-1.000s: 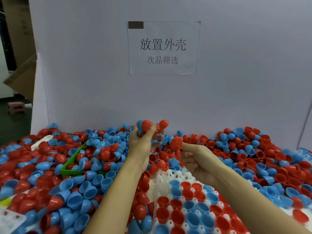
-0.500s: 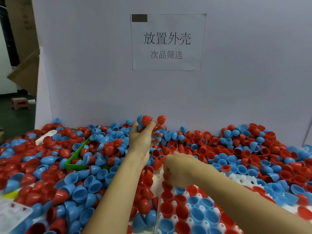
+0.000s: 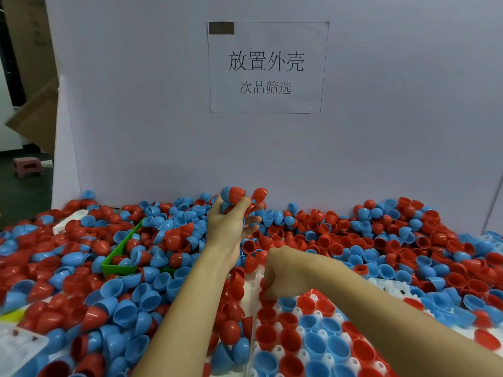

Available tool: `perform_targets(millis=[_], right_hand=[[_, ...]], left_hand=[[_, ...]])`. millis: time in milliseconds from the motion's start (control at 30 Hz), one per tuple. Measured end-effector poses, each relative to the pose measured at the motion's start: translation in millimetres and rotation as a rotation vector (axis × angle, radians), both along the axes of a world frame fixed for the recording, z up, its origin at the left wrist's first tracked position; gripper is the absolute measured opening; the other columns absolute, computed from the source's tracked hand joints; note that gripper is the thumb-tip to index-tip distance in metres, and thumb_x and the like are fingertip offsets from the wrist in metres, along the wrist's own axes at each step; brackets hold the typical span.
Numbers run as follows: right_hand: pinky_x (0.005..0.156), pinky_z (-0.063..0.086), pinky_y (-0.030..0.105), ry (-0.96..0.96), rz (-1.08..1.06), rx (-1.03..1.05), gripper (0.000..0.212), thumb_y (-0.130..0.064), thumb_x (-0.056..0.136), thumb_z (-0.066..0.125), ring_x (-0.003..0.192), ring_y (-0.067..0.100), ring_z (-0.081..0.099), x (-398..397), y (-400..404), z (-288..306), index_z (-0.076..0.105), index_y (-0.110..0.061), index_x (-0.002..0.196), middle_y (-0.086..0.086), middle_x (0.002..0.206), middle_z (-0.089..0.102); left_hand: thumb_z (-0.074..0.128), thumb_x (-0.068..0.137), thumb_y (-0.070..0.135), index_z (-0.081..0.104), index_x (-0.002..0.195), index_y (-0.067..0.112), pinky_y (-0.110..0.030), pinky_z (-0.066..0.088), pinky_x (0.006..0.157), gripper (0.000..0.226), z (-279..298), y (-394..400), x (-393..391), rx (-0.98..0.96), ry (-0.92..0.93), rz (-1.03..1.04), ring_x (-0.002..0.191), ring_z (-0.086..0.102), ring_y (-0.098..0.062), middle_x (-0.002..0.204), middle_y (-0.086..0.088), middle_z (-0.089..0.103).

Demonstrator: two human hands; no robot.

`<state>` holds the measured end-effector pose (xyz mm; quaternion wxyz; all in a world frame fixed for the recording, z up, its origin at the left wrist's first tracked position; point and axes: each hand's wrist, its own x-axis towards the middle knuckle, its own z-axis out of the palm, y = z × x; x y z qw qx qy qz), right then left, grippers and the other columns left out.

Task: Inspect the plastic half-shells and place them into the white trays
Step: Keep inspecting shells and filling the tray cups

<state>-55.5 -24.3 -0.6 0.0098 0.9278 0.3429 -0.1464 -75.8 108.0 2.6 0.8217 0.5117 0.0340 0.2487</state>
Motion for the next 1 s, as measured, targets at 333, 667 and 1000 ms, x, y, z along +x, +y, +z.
perform_targets(millis=[333,667,1000], right_hand=[[0.065,0.047,0.018,-0.161,-0.113,0.414,0.026,-0.027,0.091,0.068,0.080,0.009,0.060,14.4,-23.9,13.0,0.056,-0.021,0.113,-0.010,0.090,0.056],[0.069,0.056,0.028,-0.178,-0.127,0.485,0.012,-0.027,0.092,0.067,0.072,0.011,0.063,41.4,-4.0,2.6,0.065,-0.016,0.088,0.000,0.083,0.068],[0.058,0.055,0.022,0.189,-0.424,0.876,0.019,-0.027,0.097,0.062,0.076,0.016,0.075,72.8,-11.5,24.5,0.064,-0.010,0.107,0.005,0.085,0.076]], left_hand=[[0.066,0.095,0.019,0.062,0.100,0.016,-0.028,0.054,0.060,0.007,-1.0,2.9,0.1,-0.028,0.014,0.012,0.066,0.069,-0.015,0.089,-0.008,0.077],[0.067,0.093,0.017,0.064,0.097,0.018,-0.030,0.055,0.062,0.005,0.7,8.5,-0.5,-0.029,0.026,0.019,0.066,0.068,-0.017,0.091,-0.011,0.077],[0.068,0.092,0.016,0.065,0.098,0.014,-0.026,0.056,0.057,0.006,2.7,11.9,-1.8,-0.075,0.059,0.038,0.059,0.067,-0.015,0.085,-0.007,0.077]])
